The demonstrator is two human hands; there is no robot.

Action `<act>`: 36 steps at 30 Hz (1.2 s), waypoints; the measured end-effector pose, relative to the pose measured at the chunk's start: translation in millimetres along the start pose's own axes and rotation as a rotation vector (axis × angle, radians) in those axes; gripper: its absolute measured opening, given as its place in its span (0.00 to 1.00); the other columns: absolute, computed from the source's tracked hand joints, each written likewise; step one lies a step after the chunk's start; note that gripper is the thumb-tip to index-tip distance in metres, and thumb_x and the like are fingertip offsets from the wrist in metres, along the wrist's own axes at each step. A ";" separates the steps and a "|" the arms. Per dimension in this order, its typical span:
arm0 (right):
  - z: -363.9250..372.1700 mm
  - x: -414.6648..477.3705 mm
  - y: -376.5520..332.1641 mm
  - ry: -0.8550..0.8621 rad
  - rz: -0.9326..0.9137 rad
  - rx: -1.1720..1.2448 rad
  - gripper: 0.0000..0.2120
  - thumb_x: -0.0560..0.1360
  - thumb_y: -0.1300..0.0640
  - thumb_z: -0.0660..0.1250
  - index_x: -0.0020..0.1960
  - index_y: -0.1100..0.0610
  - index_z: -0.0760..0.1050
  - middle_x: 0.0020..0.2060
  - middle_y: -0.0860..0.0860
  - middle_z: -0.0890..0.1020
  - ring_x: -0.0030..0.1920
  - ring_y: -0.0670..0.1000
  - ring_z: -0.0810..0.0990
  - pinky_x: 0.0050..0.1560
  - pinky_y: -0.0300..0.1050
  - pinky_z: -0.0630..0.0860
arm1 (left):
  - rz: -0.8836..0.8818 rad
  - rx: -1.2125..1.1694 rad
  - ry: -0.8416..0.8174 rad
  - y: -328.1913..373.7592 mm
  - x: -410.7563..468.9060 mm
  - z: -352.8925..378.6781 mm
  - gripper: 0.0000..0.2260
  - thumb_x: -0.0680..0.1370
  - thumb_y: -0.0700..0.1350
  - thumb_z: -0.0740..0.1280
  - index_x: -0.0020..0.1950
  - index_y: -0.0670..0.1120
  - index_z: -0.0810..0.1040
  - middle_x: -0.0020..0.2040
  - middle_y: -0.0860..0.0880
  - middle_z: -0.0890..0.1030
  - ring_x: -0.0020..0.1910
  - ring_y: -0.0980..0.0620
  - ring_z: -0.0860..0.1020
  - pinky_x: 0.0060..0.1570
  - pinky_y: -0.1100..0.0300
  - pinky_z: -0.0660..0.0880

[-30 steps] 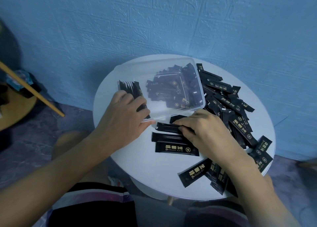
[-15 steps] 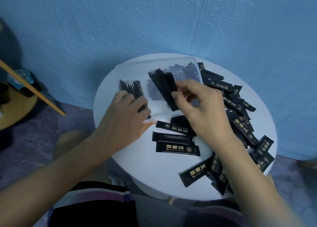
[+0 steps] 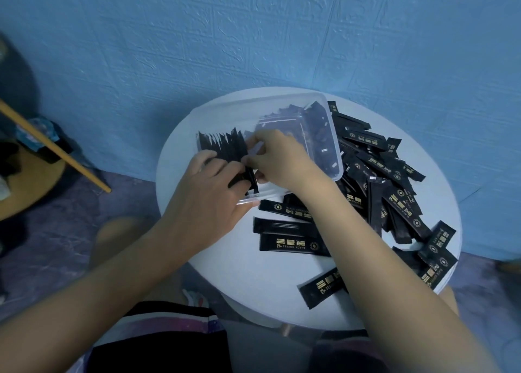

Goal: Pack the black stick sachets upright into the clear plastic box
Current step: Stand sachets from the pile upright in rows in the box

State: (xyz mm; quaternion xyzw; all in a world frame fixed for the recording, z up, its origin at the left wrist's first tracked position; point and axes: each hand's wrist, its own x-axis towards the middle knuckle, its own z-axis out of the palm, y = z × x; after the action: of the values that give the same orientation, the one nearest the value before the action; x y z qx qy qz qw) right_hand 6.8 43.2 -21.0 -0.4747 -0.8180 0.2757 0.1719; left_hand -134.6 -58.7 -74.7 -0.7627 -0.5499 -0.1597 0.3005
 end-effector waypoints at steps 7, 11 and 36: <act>1.5 2.5 7.2 -0.004 0.003 0.118 0.04 0.77 0.55 0.70 0.50 0.54 0.79 0.34 0.49 0.83 0.32 0.52 0.85 0.51 0.56 0.82 | 0.016 -0.015 -0.010 -0.1 -0.8 -1.9 0.18 0.82 0.57 0.60 0.53 0.46 0.84 0.53 0.48 0.84 0.55 0.44 0.81 0.73 0.46 0.62; 2.0 5.6 11.6 -0.032 -0.016 0.169 0.11 0.77 0.57 0.70 0.59 0.52 0.77 0.35 0.54 0.84 0.32 0.53 0.85 0.51 0.55 0.83 | 0.025 -0.031 -0.009 0.9 -1.2 -1.7 0.18 0.82 0.56 0.60 0.53 0.46 0.84 0.53 0.48 0.84 0.54 0.45 0.82 0.72 0.47 0.63; -13.2 0.7 21.3 -0.189 -0.099 0.333 0.28 0.81 0.67 0.62 0.78 0.54 0.63 0.42 0.53 0.79 0.43 0.50 0.79 0.48 0.51 0.83 | 0.047 -0.003 0.027 8.3 -2.7 3.1 0.13 0.82 0.54 0.64 0.50 0.48 0.83 0.63 0.50 0.82 0.52 0.44 0.80 0.63 0.49 0.68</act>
State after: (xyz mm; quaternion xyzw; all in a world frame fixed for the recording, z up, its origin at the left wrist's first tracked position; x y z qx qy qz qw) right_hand 28.1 56.1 -23.7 -0.3708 -0.7960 0.4417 0.1839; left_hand -128.0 -60.5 -81.0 -0.7738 -0.5274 -0.1637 0.3103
